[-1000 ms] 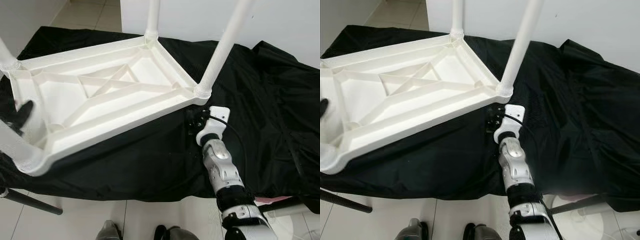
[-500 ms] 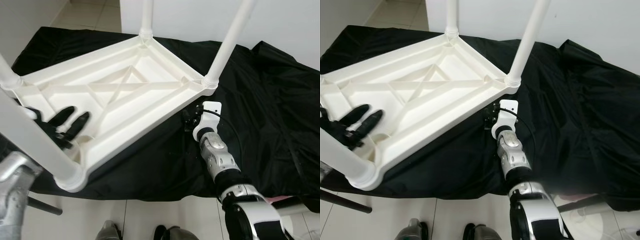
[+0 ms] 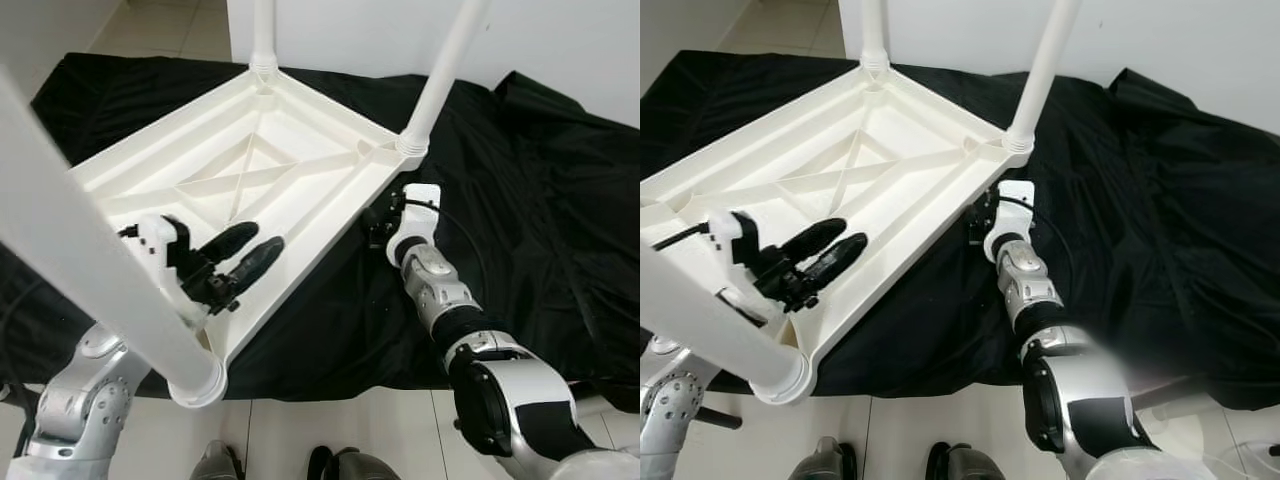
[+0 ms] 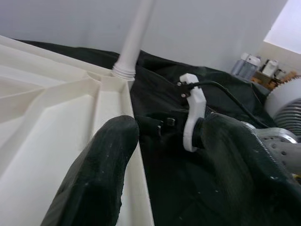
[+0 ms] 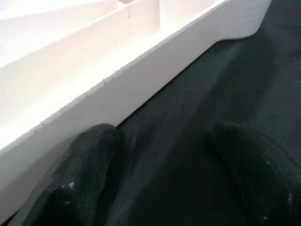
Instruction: Building children table
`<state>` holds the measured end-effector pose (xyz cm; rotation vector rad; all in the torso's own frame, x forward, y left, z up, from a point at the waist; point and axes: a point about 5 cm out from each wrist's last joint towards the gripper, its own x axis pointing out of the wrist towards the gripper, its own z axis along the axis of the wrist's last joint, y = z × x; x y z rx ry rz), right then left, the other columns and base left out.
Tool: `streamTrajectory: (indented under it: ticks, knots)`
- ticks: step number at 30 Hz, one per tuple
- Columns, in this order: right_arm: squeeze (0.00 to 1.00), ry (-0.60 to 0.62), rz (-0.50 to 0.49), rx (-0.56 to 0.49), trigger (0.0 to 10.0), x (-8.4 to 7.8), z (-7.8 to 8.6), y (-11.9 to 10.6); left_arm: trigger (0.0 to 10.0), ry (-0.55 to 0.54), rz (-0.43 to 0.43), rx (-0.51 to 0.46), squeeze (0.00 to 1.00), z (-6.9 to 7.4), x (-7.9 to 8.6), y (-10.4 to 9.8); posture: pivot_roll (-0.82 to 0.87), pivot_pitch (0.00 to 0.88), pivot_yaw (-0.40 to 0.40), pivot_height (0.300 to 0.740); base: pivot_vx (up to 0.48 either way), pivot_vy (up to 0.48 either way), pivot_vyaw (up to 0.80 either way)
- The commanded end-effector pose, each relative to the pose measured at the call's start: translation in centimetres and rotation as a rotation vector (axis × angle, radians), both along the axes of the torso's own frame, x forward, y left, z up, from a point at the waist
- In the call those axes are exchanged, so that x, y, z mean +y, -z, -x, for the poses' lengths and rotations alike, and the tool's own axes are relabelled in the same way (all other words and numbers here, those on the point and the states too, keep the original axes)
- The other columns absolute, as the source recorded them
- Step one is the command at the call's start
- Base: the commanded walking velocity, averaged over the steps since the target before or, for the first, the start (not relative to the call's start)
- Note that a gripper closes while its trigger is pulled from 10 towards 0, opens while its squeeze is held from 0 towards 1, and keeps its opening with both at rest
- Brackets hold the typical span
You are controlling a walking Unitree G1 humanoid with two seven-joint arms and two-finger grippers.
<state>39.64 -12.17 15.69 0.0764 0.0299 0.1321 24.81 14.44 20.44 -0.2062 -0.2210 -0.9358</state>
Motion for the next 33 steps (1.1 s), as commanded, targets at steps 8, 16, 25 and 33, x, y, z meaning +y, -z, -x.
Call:
streamTrajectory:
  ticks: [8, 16, 25, 33]
  knots:
    - [0.00, -0.157, -0.030, -0.052, 10.0, 2.0, 0.0, -0.7, 10.0, 0.080, 0.020, 0.040, 0.00, 0.4, -2.3, -0.1, 0.03, 0.243, -0.032, 0.740, 0.000, 0.000, 0.00]
    - [0.00, -0.096, 0.022, -0.058, 10.0, 1.7, 0.2, 0.0, 10.0, 0.080, 0.005, 0.038, 0.00, -0.1, -2.4, -0.2, 0.03, 0.249, -0.028, 0.740, 0.000, 0.000, 0.00]
    - [0.00, 0.113, 0.038, -0.124, 10.0, -2.5, 0.8, 0.4, 10.0, -0.130, -0.119, 0.001, 0.00, -2.7, 2.6, -0.3, 0.04, 0.250, -0.022, 0.740, 0.000, 0.000, 0.00]
    - [0.00, 0.154, 0.024, -0.202, 10.0, -4.9, 2.6, 1.4, 10.0, -0.275, -0.225, 0.012, 0.00, -4.7, 7.1, -0.1, 0.03, 0.243, -0.011, 0.740, 0.000, 0.000, 0.00]
